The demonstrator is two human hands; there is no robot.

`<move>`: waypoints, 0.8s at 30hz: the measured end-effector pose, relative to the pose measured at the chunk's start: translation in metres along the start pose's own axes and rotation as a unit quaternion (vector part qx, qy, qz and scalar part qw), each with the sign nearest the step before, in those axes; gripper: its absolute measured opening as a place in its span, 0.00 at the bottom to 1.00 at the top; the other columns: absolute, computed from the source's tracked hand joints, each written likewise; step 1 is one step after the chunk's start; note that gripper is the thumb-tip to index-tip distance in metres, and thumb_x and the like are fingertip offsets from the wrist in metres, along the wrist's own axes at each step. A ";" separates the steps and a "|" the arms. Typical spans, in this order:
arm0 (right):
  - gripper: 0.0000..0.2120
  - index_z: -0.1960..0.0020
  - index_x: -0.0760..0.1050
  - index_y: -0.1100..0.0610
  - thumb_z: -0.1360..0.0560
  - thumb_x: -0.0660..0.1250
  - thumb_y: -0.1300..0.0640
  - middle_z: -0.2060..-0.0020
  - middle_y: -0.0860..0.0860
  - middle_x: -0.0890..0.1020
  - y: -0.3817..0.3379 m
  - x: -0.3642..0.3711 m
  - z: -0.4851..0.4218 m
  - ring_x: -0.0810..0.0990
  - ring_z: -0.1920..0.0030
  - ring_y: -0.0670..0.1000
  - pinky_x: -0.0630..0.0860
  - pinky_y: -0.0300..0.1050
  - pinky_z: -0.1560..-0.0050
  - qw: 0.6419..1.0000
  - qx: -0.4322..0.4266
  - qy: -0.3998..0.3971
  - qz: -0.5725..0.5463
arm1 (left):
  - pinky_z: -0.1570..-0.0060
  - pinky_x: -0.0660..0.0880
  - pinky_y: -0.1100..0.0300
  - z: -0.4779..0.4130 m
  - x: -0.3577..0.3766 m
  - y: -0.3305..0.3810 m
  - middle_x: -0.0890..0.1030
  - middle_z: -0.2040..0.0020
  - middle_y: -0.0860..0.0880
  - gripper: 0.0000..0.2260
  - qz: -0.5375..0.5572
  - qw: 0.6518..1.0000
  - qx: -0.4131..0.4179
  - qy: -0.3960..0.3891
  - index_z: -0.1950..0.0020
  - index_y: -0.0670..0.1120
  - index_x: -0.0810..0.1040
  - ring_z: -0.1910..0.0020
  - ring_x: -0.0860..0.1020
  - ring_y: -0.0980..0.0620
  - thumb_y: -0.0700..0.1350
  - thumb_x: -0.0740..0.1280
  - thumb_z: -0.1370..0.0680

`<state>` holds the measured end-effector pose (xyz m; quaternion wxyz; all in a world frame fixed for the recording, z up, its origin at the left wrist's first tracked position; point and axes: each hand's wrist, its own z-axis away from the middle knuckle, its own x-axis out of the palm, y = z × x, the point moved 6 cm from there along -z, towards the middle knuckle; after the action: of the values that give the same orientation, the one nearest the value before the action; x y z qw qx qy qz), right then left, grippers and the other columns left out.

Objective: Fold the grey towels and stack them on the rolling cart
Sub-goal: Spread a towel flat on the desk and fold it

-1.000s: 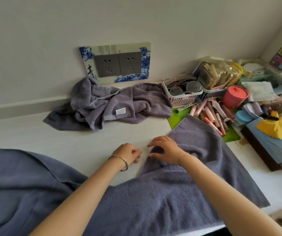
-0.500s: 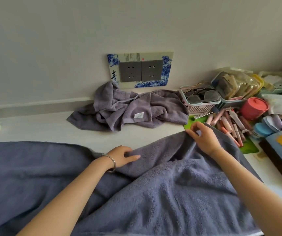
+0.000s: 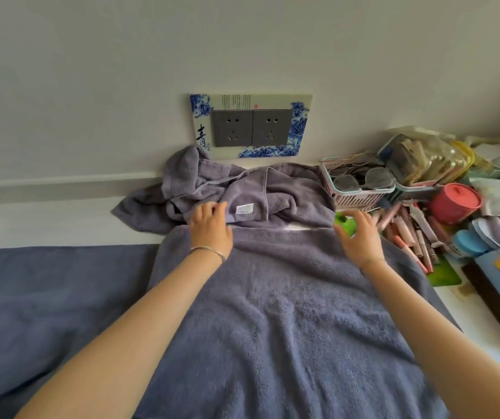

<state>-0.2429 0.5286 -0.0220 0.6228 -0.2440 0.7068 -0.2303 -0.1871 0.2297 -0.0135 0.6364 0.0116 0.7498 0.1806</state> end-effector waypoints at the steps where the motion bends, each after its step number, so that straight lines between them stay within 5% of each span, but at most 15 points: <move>1: 0.17 0.39 0.73 0.60 0.26 0.69 0.56 0.40 0.59 0.75 0.015 -0.003 0.002 0.71 0.38 0.60 0.65 0.50 0.37 1.000 0.020 0.000 0.003 | 0.32 0.57 0.53 0.004 0.010 0.017 0.66 0.31 0.45 0.21 0.012 0.999 0.039 -0.016 0.29 0.47 0.65 0.31 0.62 0.44 0.47 0.62 0.22; 7: 0.25 0.34 0.70 0.59 0.28 0.71 0.52 0.36 0.58 0.74 0.089 -0.039 0.015 0.70 0.36 0.61 0.69 0.56 0.37 0.989 0.125 0.022 0.075 | 0.31 0.58 0.55 0.016 0.070 0.118 0.66 0.29 0.46 0.23 0.092 0.976 0.160 -0.113 0.28 0.45 0.64 0.30 0.63 0.46 0.53 0.59 0.20; 15: 0.19 0.38 0.72 0.57 0.26 0.69 0.52 0.38 0.57 0.74 0.131 -0.050 0.025 0.70 0.38 0.61 0.67 0.55 0.41 0.974 0.135 0.014 0.182 | 0.36 0.64 0.54 -0.004 0.124 0.162 0.67 0.30 0.47 0.20 0.002 0.977 0.141 -0.159 0.28 0.46 0.63 0.31 0.63 0.46 0.50 0.57 0.19; 20: 0.10 0.51 0.76 0.57 0.26 0.67 0.51 0.47 0.56 0.75 0.145 -0.050 0.028 0.70 0.45 0.59 0.66 0.52 0.47 0.967 0.127 0.052 0.214 | 0.43 0.66 0.55 -0.012 0.126 0.160 0.73 0.40 0.46 0.13 -0.003 0.981 0.150 -0.120 0.37 0.47 0.71 0.38 0.69 0.45 0.49 0.61 0.21; 24: 0.08 0.51 0.69 0.59 0.21 0.60 0.54 0.55 0.60 0.79 0.132 -0.071 0.034 0.76 0.55 0.63 0.71 0.53 0.55 0.975 0.110 0.173 0.083 | 0.56 0.72 0.51 -0.008 0.094 0.167 0.76 0.53 0.43 0.08 0.165 0.965 0.201 0.021 0.48 0.43 0.77 0.53 0.76 0.41 0.45 0.63 0.24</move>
<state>-0.2089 0.6756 -0.0546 0.5309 -0.0710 0.7919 -0.2931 -0.2481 0.4069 -0.0545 0.5665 0.2590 0.7716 0.1286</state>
